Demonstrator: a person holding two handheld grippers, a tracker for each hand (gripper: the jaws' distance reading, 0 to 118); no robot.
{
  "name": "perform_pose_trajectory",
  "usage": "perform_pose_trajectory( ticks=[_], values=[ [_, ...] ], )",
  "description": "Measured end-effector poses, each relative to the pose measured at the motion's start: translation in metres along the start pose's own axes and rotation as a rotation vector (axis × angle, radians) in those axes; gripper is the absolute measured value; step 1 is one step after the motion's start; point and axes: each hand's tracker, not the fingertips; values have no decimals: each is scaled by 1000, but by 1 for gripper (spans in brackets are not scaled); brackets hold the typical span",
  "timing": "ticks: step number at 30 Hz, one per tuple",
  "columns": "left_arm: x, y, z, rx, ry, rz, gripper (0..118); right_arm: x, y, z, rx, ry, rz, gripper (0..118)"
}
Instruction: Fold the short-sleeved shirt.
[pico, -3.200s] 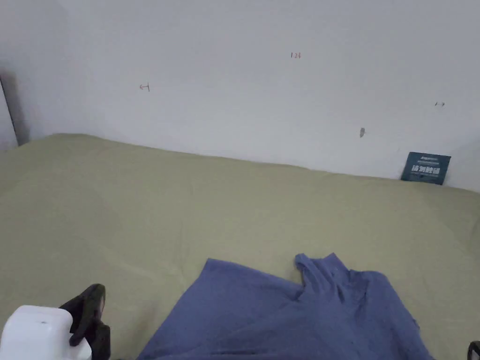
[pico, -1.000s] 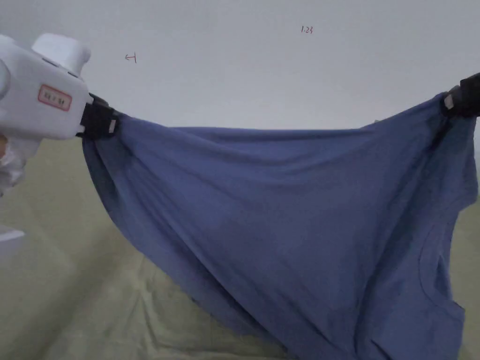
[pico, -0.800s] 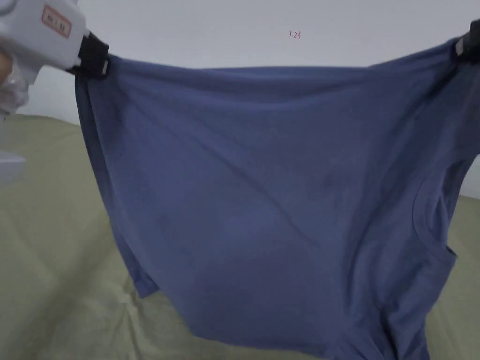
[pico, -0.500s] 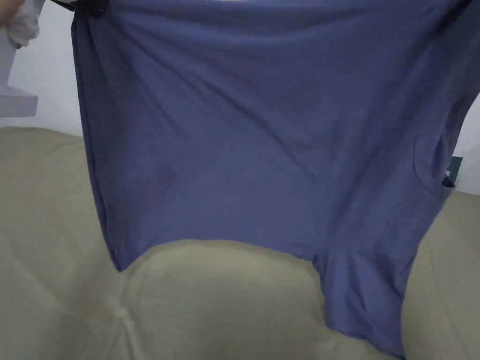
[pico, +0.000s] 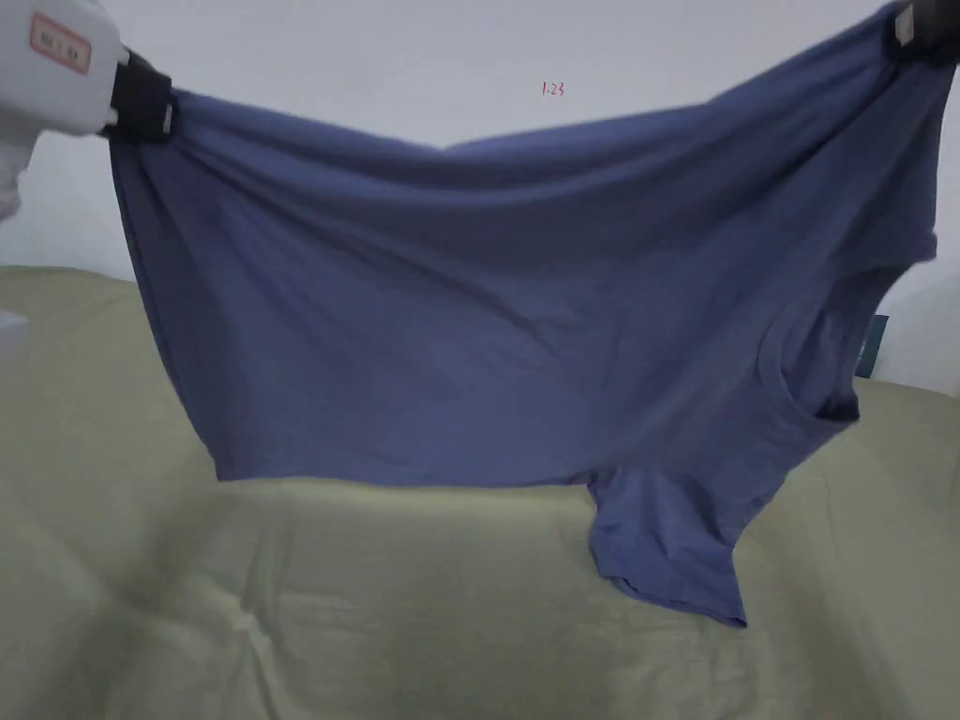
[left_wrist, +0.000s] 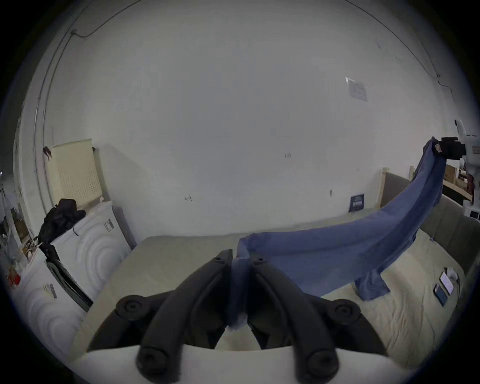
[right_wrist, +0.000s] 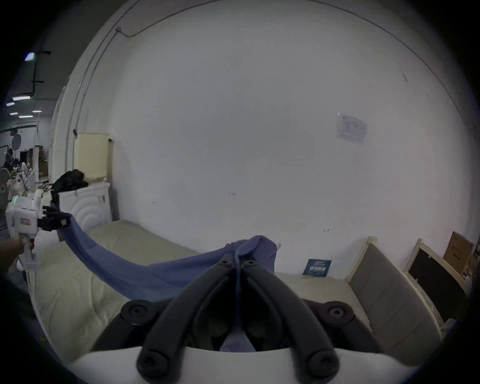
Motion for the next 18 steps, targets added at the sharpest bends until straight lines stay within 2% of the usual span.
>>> perform_pose_trajectory(
  ticks=[8,18],
  values=[
    [-4,-73,43,-80,-64,47,12,-14,-70,61,-151,28,-3,0],
    [-1,-146,134,-116,-150,59,12,-32,-138,171,-259,96,-59,0]
  ],
)
